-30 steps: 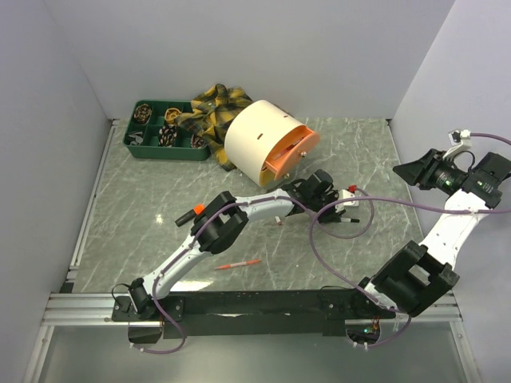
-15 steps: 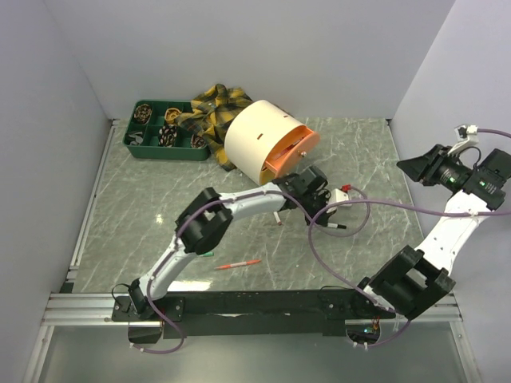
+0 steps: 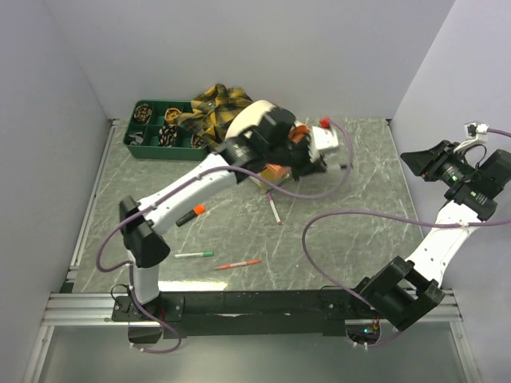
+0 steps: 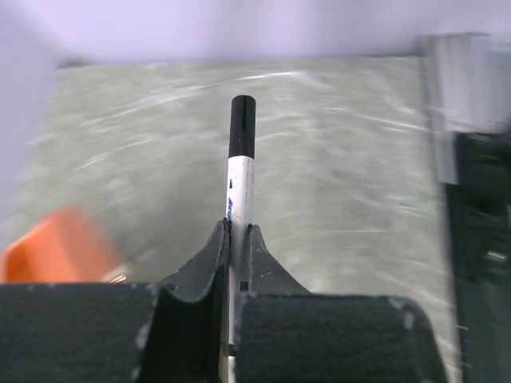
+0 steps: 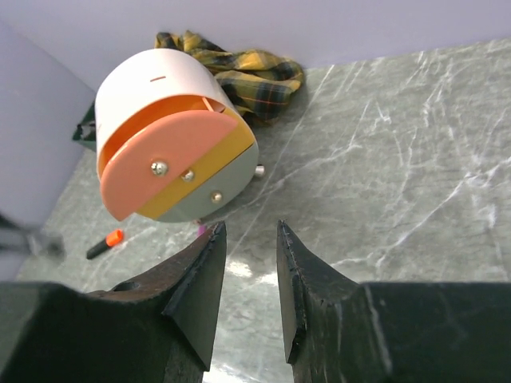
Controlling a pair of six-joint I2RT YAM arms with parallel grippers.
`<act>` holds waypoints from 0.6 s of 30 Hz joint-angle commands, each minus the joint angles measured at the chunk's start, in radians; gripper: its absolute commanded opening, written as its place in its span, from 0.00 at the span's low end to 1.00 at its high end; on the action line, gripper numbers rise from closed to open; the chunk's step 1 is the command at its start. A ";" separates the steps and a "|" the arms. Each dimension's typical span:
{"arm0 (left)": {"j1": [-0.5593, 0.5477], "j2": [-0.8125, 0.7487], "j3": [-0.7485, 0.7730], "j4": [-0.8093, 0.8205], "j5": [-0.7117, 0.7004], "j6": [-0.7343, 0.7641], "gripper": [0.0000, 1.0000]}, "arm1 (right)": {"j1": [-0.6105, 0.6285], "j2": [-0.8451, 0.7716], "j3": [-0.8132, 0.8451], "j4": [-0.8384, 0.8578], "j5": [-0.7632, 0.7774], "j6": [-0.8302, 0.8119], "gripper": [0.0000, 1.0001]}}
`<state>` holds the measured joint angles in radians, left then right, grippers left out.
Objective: Sort the stationery into containers
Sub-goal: Place the pen in the drawer.
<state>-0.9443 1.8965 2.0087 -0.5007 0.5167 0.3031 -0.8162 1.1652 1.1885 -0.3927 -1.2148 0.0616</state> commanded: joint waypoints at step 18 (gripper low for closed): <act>0.294 -0.011 0.004 0.001 -0.149 -0.159 0.01 | -0.006 -0.064 -0.070 0.121 0.023 0.096 0.39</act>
<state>-0.6491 1.8721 2.0064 -0.5152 0.3229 0.1997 -0.8162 1.1156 1.1229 -0.3065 -1.2007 0.1505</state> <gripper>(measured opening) 0.053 0.389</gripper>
